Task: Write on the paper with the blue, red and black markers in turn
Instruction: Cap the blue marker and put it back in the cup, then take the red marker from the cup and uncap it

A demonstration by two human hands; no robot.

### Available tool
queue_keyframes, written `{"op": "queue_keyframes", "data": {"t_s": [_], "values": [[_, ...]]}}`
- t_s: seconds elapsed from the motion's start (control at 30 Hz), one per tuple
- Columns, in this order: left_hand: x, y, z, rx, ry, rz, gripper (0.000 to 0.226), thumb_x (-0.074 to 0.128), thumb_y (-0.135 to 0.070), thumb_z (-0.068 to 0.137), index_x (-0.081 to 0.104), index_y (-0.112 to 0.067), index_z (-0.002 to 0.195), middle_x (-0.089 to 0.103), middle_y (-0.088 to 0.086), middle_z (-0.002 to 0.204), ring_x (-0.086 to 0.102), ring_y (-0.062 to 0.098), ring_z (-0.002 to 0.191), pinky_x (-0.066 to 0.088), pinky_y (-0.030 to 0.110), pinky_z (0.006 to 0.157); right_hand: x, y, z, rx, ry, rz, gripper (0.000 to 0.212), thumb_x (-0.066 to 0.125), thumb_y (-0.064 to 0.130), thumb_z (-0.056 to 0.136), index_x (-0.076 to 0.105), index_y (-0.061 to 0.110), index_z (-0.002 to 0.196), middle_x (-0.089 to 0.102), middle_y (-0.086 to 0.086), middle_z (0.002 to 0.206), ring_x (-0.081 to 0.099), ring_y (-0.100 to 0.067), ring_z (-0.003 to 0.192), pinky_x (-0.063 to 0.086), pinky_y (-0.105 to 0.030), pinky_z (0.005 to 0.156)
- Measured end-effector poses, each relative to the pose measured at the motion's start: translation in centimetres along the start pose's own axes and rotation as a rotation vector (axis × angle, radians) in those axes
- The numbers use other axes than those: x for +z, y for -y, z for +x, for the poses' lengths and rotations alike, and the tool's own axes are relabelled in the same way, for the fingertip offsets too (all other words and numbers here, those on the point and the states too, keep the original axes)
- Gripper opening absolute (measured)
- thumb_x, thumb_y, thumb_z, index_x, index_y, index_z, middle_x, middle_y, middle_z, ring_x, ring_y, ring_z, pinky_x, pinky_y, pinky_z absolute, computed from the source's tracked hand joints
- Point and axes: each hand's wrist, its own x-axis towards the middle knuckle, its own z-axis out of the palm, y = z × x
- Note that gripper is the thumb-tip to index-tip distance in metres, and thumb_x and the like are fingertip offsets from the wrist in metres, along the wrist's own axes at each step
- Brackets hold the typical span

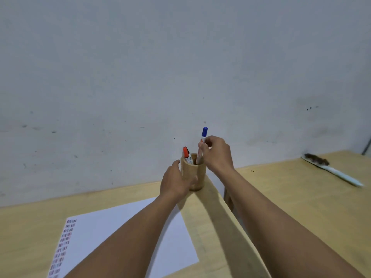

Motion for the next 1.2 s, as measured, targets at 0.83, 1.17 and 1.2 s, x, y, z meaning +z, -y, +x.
{"op": "queue_keyframes", "data": {"t_s": [0.83, 1.17, 1.2], "values": [[3.2, 2.1, 1.6, 0.045, -0.044, -0.050, 0.045, 0.065, -0.010, 0.077, 0.056, -0.023, 0.119, 0.068, -0.008, 0.110, 0.064, 0.014, 0.093, 0.054, 0.029, 0.075, 5.6, -1.6, 1.0, 0.043, 0.121, -0.338, 0.033, 0.057, 0.043, 0.095, 0.070, 0.015, 0.085, 0.070, -0.001, 0.081, 0.065, -0.022, 0.071, 0.049, -0.029, 0.060], [1.8, 2.4, 1.2, 0.011, -0.033, -0.018, 0.066, 0.063, -0.005, 0.082, 0.044, -0.019, 0.145, 0.062, 0.003, 0.135, 0.061, 0.022, 0.119, 0.053, 0.033, 0.093, 3.1, 1.2, 0.0, -0.167, 0.056, -0.121, 0.022, 0.045, 0.033, 0.104, 0.049, 0.016, 0.092, 0.061, -0.002, 0.077, 0.060, -0.023, 0.065, 0.046, -0.036, 0.053], [1.2, 2.3, 1.1, -0.001, -0.045, -0.019, 0.071, 0.064, -0.006, 0.084, 0.039, -0.017, 0.150, 0.058, 0.005, 0.140, 0.058, 0.023, 0.126, 0.050, 0.032, 0.098, 2.8, 1.7, -0.1, -0.179, 0.061, -0.066, 0.020, 0.045, 0.033, 0.104, 0.049, 0.016, 0.093, 0.063, -0.003, 0.078, 0.063, -0.026, 0.068, 0.053, -0.041, 0.058]]}}
